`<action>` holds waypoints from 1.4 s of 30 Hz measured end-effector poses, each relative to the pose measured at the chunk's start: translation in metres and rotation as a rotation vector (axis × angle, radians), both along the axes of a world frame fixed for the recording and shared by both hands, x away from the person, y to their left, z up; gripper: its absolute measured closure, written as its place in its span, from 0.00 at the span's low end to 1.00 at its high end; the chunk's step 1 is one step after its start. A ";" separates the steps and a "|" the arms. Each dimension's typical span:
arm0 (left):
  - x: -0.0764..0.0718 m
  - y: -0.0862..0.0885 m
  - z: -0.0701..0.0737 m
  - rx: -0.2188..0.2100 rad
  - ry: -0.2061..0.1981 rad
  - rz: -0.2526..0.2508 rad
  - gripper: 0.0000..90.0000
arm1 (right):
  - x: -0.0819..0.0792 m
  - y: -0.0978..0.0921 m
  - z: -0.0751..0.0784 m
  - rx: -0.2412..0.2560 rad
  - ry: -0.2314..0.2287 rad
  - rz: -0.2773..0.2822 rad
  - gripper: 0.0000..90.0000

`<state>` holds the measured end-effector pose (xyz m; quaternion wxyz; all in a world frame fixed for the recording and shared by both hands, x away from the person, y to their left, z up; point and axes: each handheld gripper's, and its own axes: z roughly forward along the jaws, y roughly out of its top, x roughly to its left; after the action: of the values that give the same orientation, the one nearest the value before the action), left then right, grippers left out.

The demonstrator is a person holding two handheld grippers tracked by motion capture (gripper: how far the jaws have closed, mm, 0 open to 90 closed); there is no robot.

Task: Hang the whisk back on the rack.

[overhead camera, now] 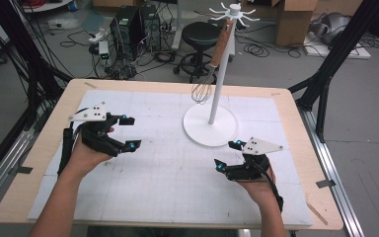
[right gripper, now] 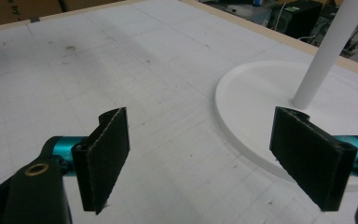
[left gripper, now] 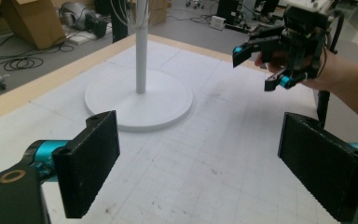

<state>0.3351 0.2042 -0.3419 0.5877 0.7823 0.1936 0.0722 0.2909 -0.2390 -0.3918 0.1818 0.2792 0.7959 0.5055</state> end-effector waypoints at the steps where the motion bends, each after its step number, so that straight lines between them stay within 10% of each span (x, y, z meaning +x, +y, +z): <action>1: 0.000 0.002 -0.004 0.000 -0.004 0.007 0.15 | 0.000 0.000 0.000 0.000 0.001 -0.001 0.21; 18: -0.010 0.009 -0.042 0.000 0.036 0.027 0.14 | 0.002 -0.001 -0.002 -0.003 0.006 -0.003 0.21; 42: -0.014 0.001 -0.052 0.001 0.033 0.015 0.11 | 0.002 -0.002 -0.003 -0.011 0.013 -0.013 0.21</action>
<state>0.3212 0.2054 -0.3939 0.5835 0.7822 0.2090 0.0638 0.2925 -0.2408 -0.3952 0.1813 0.2868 0.7980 0.4980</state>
